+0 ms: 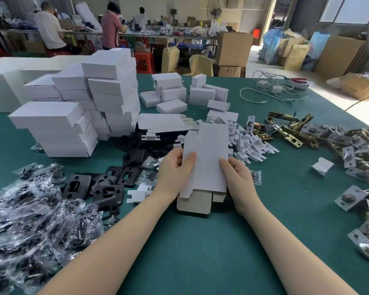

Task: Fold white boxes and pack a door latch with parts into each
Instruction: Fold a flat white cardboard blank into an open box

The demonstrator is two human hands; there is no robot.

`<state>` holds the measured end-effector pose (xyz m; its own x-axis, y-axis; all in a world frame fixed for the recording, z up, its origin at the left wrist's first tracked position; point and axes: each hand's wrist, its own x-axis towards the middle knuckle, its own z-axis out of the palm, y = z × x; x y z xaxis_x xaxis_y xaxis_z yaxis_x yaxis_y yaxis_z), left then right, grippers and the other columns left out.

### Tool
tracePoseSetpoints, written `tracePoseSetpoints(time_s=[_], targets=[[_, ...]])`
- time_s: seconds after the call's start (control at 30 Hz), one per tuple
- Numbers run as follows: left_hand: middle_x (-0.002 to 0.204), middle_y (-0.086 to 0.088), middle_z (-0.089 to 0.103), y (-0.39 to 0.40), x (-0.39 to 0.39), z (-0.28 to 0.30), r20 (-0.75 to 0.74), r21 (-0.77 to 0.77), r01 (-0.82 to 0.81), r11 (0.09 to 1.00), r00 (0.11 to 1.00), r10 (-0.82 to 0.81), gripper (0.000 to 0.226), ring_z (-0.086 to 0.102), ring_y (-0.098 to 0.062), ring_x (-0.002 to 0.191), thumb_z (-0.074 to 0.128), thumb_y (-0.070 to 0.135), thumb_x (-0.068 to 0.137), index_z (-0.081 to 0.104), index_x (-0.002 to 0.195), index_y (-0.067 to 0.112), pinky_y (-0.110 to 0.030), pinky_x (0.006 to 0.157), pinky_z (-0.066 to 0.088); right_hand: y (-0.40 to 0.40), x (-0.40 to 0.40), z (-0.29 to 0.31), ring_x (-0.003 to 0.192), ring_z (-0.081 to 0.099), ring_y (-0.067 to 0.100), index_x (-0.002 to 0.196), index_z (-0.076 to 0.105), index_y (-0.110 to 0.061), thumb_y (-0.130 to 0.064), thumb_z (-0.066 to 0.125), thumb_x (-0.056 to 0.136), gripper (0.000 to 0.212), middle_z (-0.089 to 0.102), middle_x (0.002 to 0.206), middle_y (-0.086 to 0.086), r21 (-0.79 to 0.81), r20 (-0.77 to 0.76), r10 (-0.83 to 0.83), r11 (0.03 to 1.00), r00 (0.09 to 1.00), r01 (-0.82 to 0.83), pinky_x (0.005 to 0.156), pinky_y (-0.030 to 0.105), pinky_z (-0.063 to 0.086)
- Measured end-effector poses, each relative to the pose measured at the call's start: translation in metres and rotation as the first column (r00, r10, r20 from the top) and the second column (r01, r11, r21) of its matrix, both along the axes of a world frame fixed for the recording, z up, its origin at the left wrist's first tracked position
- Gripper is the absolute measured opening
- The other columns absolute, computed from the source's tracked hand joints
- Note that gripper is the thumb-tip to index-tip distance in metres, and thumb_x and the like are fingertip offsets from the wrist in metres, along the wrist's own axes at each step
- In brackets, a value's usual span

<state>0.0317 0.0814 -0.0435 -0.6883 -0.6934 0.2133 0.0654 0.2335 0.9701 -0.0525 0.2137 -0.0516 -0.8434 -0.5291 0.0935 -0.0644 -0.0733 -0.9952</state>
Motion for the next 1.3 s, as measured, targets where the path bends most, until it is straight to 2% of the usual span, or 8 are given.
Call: tracePoseSetpoints(time_s=[0.13,0.33,0.43,0.7,0.87,1.03,1.17,1.3], targets=[[0.076,0.012,0.067,0.004,0.002,-0.003,0.031,-0.085,0.066,0.994,0.998,-0.063,0.009,0.06,-0.005,0.069,0.059,0.031,0.095,0.06,0.089,0.024,-0.023,0.06,0.047,-0.006,0.005,-0.001,0.052,0.037,0.001,0.069,0.046,-0.012,-0.033,0.045,0.103,0.04,0.045,0.058,-0.015,0.116,-0.221,-0.167,0.974,0.961,0.196,0.049,0.015,0.031],[0.066,-0.009,0.057,0.009,0.005,-0.004,0.077,-0.36,0.023,0.933,0.997,0.005,0.021,0.045,-0.015,0.057,0.05,0.034,0.099,0.049,0.089,0.015,-0.035,0.057,0.04,-0.007,0.002,-0.001,0.054,0.042,0.0,0.07,0.045,-0.014,-0.028,0.045,0.103,0.036,0.047,0.067,-0.005,0.156,-0.32,-0.184,0.957,0.929,0.243,0.052,0.013,0.035],[0.06,-0.001,0.047,0.012,0.006,-0.003,0.026,-0.392,0.012,0.92,1.0,-0.001,0.023,0.039,-0.012,0.054,0.05,0.03,0.101,0.044,0.085,0.014,-0.033,0.052,0.034,-0.008,0.004,0.0,0.052,0.038,0.001,0.069,0.043,-0.016,-0.029,0.044,0.103,0.037,0.045,0.063,-0.01,0.116,-0.292,-0.188,0.966,0.938,0.23,0.05,0.016,0.032],[0.058,0.018,0.043,0.011,0.005,-0.008,-0.077,-0.226,-0.087,0.97,0.994,0.071,0.028,0.035,-0.004,0.055,0.047,0.028,0.102,0.039,0.075,0.027,-0.02,0.053,0.031,-0.008,0.005,-0.003,0.056,0.041,-0.002,0.069,0.045,-0.021,-0.026,0.041,0.105,0.036,0.045,0.064,-0.008,0.206,-0.358,-0.128,0.955,0.925,0.212,0.055,0.015,0.034],[0.057,0.021,0.043,0.011,0.003,-0.007,-0.091,-0.17,-0.102,0.98,0.992,0.087,0.029,0.036,0.0,0.053,0.039,0.034,0.1,0.037,0.071,0.028,-0.016,0.051,0.031,-0.005,0.006,-0.005,0.057,0.035,0.006,0.078,0.052,-0.009,-0.027,0.042,0.104,0.034,0.047,0.067,-0.003,0.172,-0.358,-0.151,0.959,0.921,0.224,0.055,0.018,0.032],[0.059,0.02,0.044,0.009,0.003,-0.01,-0.103,-0.158,-0.093,0.983,0.992,0.077,0.03,0.037,0.0,0.055,0.042,0.026,0.104,0.042,0.074,0.025,-0.015,0.053,0.033,-0.005,0.008,-0.004,0.052,0.037,0.01,0.086,0.056,-0.026,-0.035,0.048,0.101,0.019,0.049,0.057,-0.006,0.134,-0.29,-0.092,0.982,0.953,0.136,0.047,0.022,0.029],[0.074,0.007,0.054,0.01,0.004,-0.009,-0.111,-0.044,-0.011,0.999,0.994,0.006,0.021,0.045,-0.006,0.067,0.044,0.031,0.1,0.059,0.094,0.018,-0.025,0.065,0.04,-0.004,0.006,-0.004,0.053,0.044,0.005,0.087,0.058,-0.026,-0.034,0.05,0.101,0.018,0.056,0.061,-0.007,0.092,-0.28,-0.17,0.975,0.945,0.203,0.049,0.016,0.034],[0.06,0.018,0.055,0.014,0.005,-0.01,-0.086,-0.017,0.061,0.998,0.994,-0.062,0.03,0.047,-0.001,0.056,0.047,0.022,0.098,0.052,0.121,0.04,-0.009,0.054,0.039,-0.004,0.002,-0.005,0.05,0.044,-0.002,0.087,0.058,-0.026,-0.035,0.049,0.101,0.019,0.052,0.053,-0.02,0.041,-0.208,-0.308,0.946,0.928,0.323,0.051,0.012,0.035]])
